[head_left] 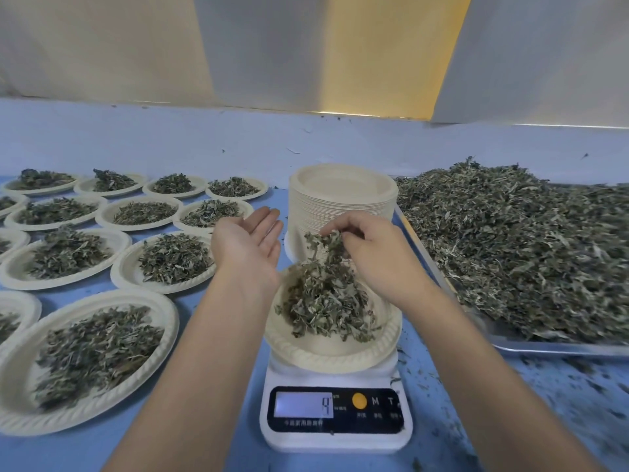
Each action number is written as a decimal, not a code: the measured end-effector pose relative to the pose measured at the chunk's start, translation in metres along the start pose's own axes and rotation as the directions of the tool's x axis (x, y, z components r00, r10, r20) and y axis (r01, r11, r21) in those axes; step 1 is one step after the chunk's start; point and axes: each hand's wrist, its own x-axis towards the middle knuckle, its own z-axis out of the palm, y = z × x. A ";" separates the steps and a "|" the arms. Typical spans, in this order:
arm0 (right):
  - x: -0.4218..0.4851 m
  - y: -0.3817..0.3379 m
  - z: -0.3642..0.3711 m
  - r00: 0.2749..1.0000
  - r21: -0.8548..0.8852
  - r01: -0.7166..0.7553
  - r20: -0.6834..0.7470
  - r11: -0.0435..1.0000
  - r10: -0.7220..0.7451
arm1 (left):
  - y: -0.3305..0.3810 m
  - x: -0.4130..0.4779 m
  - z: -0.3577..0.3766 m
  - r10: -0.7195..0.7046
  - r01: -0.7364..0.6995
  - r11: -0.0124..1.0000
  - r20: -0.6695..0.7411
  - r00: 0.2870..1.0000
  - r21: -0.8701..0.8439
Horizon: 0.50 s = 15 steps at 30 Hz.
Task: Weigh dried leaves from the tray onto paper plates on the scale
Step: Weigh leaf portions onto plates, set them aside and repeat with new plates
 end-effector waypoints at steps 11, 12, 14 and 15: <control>0.002 -0.016 -0.003 0.998 0.522 -0.052 0.005 0.851 0.058 | -0.007 -0.009 0.014 -0.155 0.155 0.988 0.187 0.970 0.013; 0.001 -0.018 0.000 0.999 0.483 -0.018 -0.015 0.876 0.029 | -0.008 -0.010 0.016 -0.172 0.171 0.985 0.203 0.964 0.019; -0.003 -0.021 0.006 0.997 0.329 0.062 -0.064 0.942 -0.043 | -0.011 -0.014 0.019 -0.205 0.204 0.979 0.248 0.947 0.028; -0.005 -0.023 0.008 0.994 0.243 0.096 -0.071 0.965 -0.081 | -0.012 -0.015 0.020 -0.221 0.223 0.975 0.270 0.937 0.025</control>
